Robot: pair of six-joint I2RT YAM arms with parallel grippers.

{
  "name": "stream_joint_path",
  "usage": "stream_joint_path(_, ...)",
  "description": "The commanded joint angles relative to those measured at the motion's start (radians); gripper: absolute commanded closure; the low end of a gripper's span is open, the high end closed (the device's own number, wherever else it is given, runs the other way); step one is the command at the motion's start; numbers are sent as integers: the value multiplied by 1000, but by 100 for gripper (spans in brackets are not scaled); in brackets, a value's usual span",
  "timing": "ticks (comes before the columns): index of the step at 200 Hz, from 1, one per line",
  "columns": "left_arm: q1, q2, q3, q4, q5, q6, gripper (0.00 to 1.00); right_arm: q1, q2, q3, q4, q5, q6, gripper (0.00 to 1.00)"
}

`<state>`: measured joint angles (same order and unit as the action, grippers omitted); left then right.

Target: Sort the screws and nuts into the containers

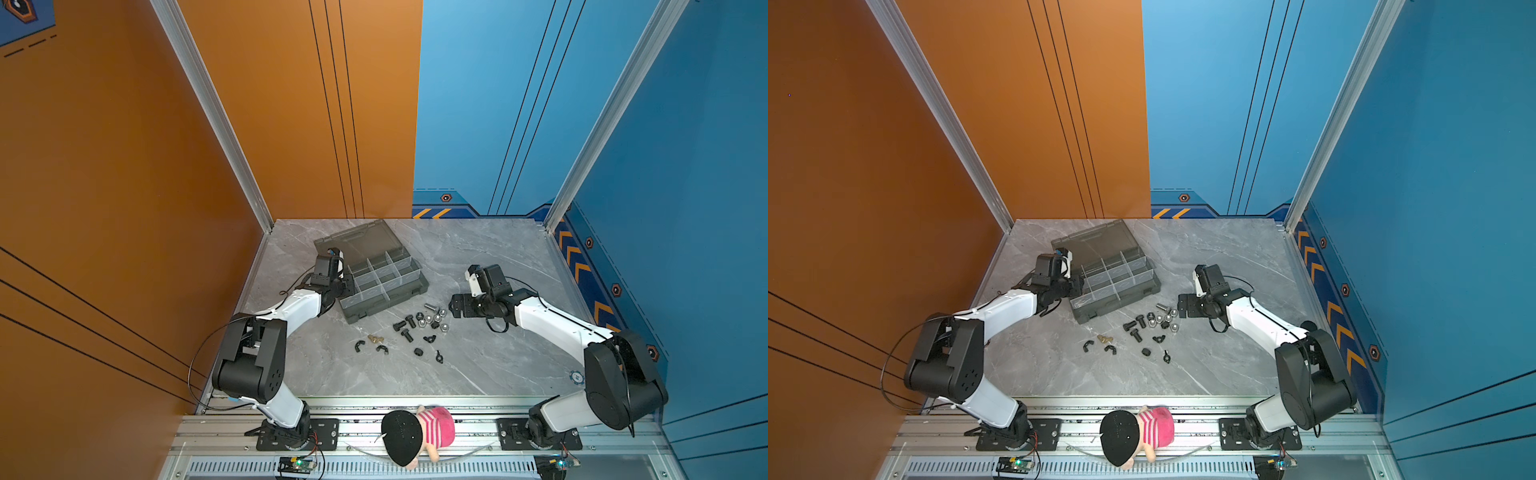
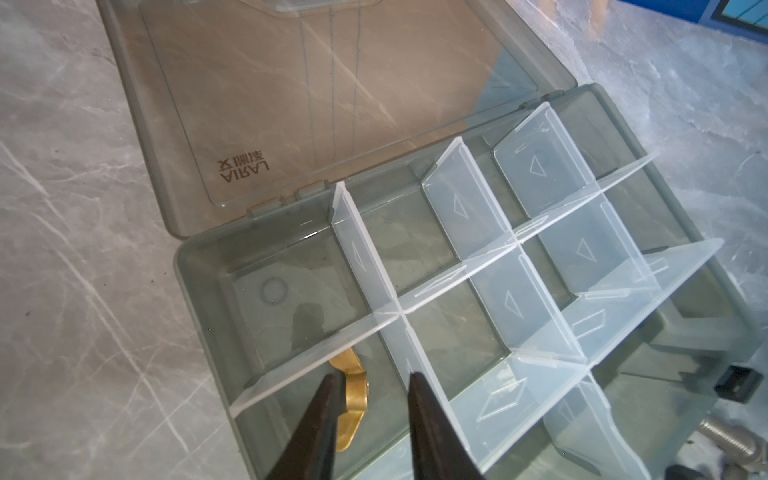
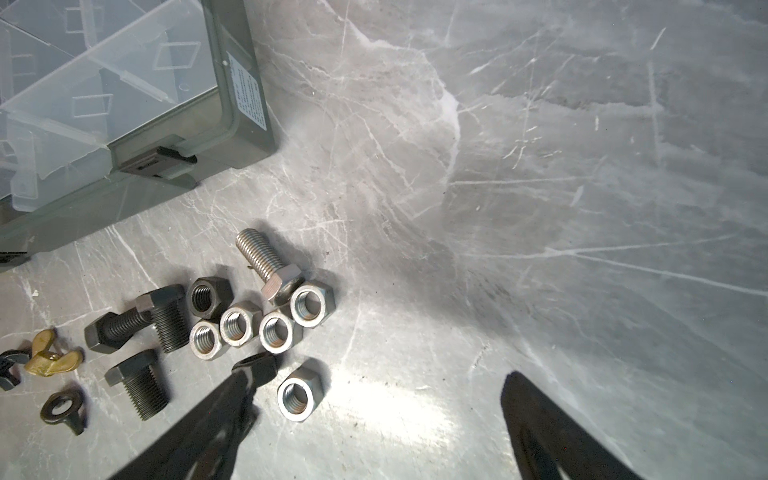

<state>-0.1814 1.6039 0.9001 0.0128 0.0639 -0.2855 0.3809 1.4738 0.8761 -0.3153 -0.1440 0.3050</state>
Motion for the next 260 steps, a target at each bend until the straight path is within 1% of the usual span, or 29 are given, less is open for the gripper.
stream_joint_path(1, 3, -5, -1, 18, -13, 5, 64, 6, 0, 26, -34, -17, 5, 3)
stream_joint_path(30, -7, -62, -16, 10, -13, 8, 59, 7, -8, 26, -38, -23, 3, 3)
stream_joint_path(68, -48, -168, -29, -38, -22, 5, 55, 11, -24, 22, -39, -33, 3, 3)
stream_joint_path(103, -125, -264, -61, -85, -21, 9, 51, 14, -32, 18, -42, -54, -10, 3)
stream_joint_path(121, -185, -305, -82, -137, -52, 9, 49, 17, -32, 19, -44, -80, -25, 3)
stream_joint_path(159, -298, -384, -187, -175, -30, -69, 47, 28, -32, 18, -47, -94, -47, 3)
stream_joint_path(170, -323, -401, -214, -193, -48, -131, 47, 33, -30, 17, -45, -96, -54, 3)
stream_joint_path(175, -331, -407, -228, -234, -53, -165, 47, 35, -29, 17, -45, -99, -60, 3)
stream_joint_path(190, -351, -433, -284, -228, -46, -262, 47, 44, -27, 14, -48, -117, -85, 3)
stream_joint_path(207, -378, -465, -336, -220, -69, -350, 40, 54, -22, 18, -55, -163, -132, 3)
stream_joint_path(225, -382, -502, -380, -211, -78, -401, 36, 73, -18, 34, -75, -221, -198, 3)
stream_joint_path(235, -380, -526, -395, -211, -88, -422, 31, 85, -16, 45, -85, -241, -228, 3)
stream_joint_path(257, -371, -591, -409, -224, -94, -431, 24, 132, -12, 71, -94, -272, -293, 3)
stream_joint_path(259, -370, -598, -410, -229, -94, -433, 19, 137, -12, 71, -92, -272, -297, 3)
stream_joint_path(260, -369, -601, -410, -231, -94, -433, 15, 139, -12, 72, -91, -272, -299, 3)
